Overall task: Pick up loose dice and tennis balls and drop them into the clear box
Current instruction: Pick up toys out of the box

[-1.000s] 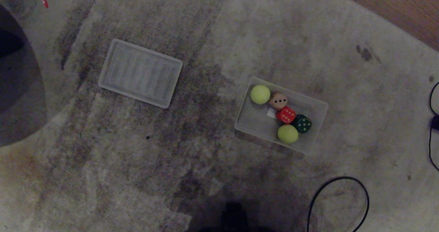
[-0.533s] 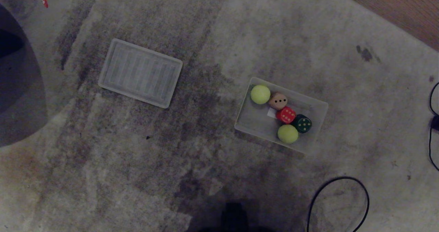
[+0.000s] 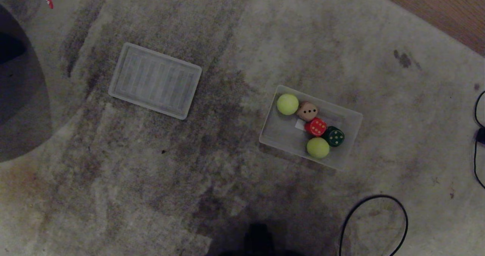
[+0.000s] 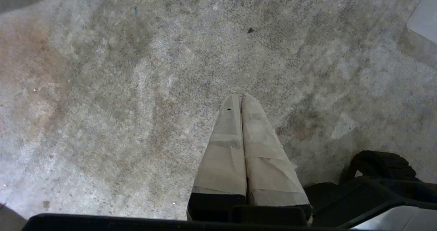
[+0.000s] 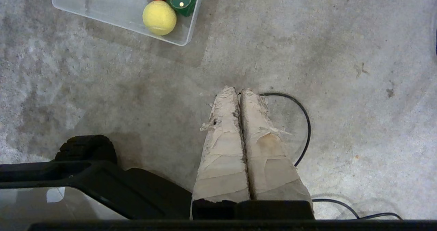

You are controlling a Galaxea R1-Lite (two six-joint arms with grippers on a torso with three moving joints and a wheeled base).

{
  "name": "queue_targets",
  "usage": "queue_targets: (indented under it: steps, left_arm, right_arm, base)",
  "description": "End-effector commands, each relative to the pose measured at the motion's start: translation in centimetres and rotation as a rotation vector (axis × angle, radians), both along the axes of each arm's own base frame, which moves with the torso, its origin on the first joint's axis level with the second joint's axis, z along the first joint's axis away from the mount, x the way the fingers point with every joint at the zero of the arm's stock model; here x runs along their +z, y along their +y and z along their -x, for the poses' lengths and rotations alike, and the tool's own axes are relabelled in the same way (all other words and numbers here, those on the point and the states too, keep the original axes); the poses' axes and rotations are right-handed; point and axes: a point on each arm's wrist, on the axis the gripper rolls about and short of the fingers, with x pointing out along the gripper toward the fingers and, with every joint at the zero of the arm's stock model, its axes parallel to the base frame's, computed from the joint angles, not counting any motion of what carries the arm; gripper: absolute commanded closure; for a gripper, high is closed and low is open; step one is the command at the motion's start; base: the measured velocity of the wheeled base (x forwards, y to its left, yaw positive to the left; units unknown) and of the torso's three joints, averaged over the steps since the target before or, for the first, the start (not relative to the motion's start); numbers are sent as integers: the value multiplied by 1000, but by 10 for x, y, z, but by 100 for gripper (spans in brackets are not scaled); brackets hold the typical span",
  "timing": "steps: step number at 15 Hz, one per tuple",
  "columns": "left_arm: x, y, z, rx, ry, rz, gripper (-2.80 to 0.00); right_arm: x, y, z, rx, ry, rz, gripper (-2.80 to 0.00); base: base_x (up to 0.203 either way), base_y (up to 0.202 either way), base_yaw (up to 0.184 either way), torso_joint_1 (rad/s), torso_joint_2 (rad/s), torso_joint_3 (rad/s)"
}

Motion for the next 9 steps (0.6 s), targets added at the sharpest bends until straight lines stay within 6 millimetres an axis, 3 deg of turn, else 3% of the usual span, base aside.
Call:
queue_targets:
  steps: [1, 9]
  left_arm:
    - [0, 0, 0, 0, 3, -1, 0]
    - [0, 0, 0, 1, 3, 1, 0]
  right_arm:
    - [-3, 0, -1, 1, 13, 1, 0]
    - [-3, 0, -1, -1, 13, -1, 0]
  base:
    - [0, 0, 0, 0, 0, 0]
    - [0, 0, 0, 3, 2, 164]
